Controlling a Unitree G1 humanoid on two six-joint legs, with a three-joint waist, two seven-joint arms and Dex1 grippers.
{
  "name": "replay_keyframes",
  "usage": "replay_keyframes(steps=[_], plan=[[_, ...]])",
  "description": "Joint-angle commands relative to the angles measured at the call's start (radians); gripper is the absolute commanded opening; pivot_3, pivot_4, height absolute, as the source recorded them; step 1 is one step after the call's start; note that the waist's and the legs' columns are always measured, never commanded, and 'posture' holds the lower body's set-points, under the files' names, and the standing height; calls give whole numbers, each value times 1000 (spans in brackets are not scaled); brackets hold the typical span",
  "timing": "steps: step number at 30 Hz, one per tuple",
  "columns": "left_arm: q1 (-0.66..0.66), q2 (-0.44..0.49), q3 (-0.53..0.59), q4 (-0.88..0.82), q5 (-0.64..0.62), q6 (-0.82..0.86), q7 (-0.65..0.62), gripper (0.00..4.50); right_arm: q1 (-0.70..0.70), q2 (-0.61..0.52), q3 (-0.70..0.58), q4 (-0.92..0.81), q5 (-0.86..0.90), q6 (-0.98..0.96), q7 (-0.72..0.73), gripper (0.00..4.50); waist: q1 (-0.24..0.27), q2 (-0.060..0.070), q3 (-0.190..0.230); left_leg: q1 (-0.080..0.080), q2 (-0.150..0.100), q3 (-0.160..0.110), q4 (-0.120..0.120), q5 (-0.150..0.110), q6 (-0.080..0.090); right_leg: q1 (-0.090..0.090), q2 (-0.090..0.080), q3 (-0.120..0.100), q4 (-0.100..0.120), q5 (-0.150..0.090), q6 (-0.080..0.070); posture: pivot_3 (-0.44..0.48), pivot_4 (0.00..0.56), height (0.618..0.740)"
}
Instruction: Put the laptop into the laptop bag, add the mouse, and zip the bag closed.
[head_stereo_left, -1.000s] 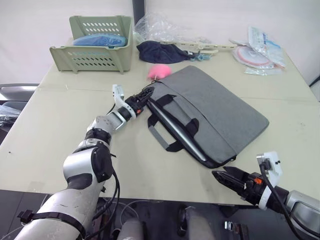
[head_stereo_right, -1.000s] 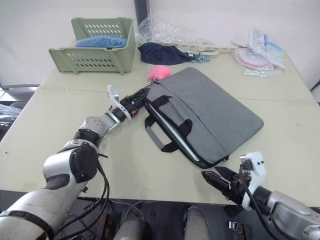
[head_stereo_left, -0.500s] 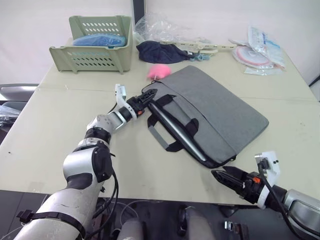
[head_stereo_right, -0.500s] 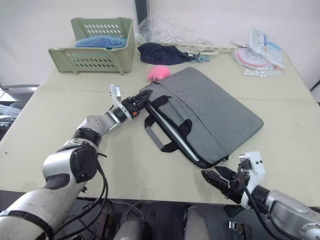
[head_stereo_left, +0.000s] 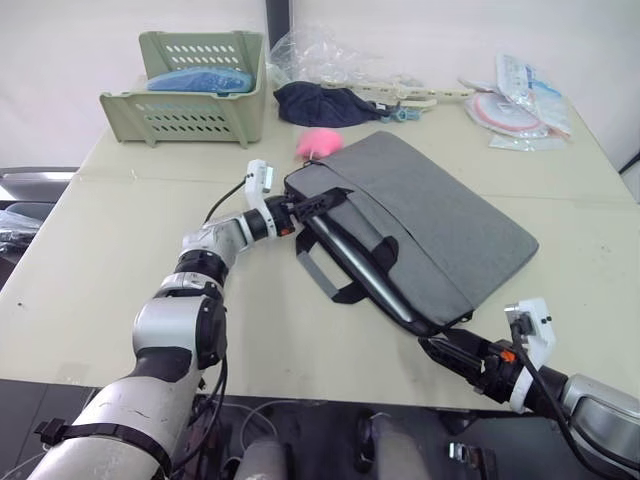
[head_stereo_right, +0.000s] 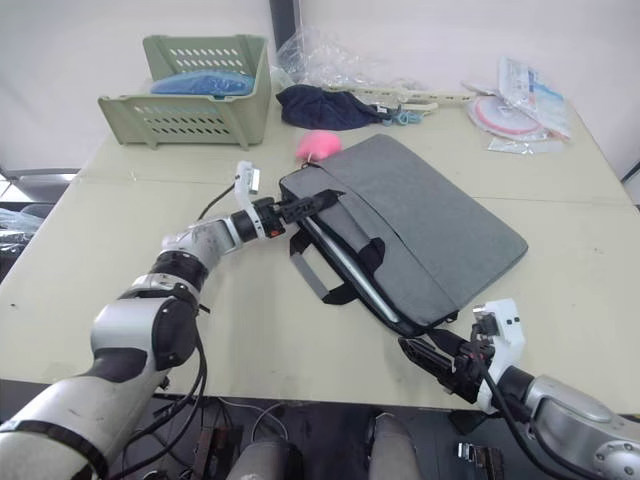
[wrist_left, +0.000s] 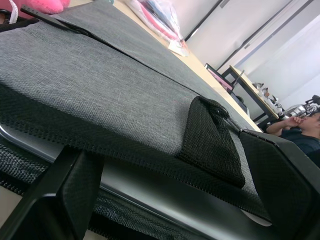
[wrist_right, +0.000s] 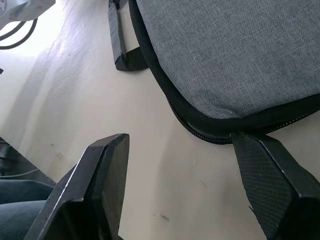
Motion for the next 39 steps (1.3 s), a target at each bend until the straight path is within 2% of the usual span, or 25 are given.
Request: replay_keyframes(steps=[1,7,11,14,15,16,17,19,22,23,25,29,39], plan=[[-33,8,22,-17,-21,2,-10,4500,-2,-5,0,-8,0,-13,-8,3544,0,0,0,0,0,0,0,0,0,0,0,0,0,0,0,0,150,740],[-33,3,57,-13,-34,7,27,4500,-4,-10,3,-6,-7,-9,-2,3544,0,0,0,0,0,0,0,0,0,0,0,0,0,0,0,0,150,740],[-41,13,177,2,-134,37,77,4500,-2,-11,3,-6,-14,-8,1,3544,-1,0,0,0,0,0,0,0,0,0,0,0,0,0,0,0,150,740],[-38,14,214,-6,-170,63,73,3816,7,-13,1,-8,-20,-6,6,3660,-1,0,0,0,0,0,0,0,0,0,0,0,0,0,0,0,150,740],[-37,11,215,-10,-171,70,76,3093,9,-13,0,-9,-21,-6,7,3660,0,0,0,0,0,0,0,0,0,0,0,0,0,0,0,0,150,740],[-35,9,214,-11,-170,78,80,2822,11,-13,0,-9,-21,-6,7,3660,0,0,0,0,0,0,0,0,0,0,0,0,0,0,0,0,150,740],[-33,7,212,-13,-170,83,83,2267,11,-13,-1,-9,-21,-6,7,3660,1,0,0,0,0,-1,0,0,0,0,0,0,0,0,0,0,150,740],[-29,5,208,-12,-167,92,89,1483,10,-14,-1,-7,-20,-6,7,3660,1,0,0,0,0,-1,0,0,0,0,0,-1,0,0,0,0,150,740],[-25,-1,199,-11,-157,107,92,1739,8,-15,2,-2,-25,-6,8,3660,0,0,0,0,0,-1,0,0,0,0,0,-1,0,0,0,0,150,740],[-24,-3,196,-13,-156,108,90,2093,7,-15,2,-2,-26,-5,9,3660,0,0,0,0,0,-1,0,0,0,0,0,-1,0,0,0,0,150,740],[-25,-7,191,-15,-154,112,90,3200,6,-15,2,1,-25,-5,9,3660,0,0,0,0,0,-1,0,0,0,0,0,-1,0,0,0,0,150,740],[-27,-10,191,-11,-158,111,102,4465,4,-16,-1,7,-26,-4,9,3660,0,0,0,0,0,-1,0,0,0,0,0,0,0,0,0,0,150,740],[-33,-3,246,7,-197,105,156,4486,11,-15,0,2,-29,-5,10,3660,-1,0,0,0,0,-1,0,0,0,0,0,0,0,0,0,0,150,740]])
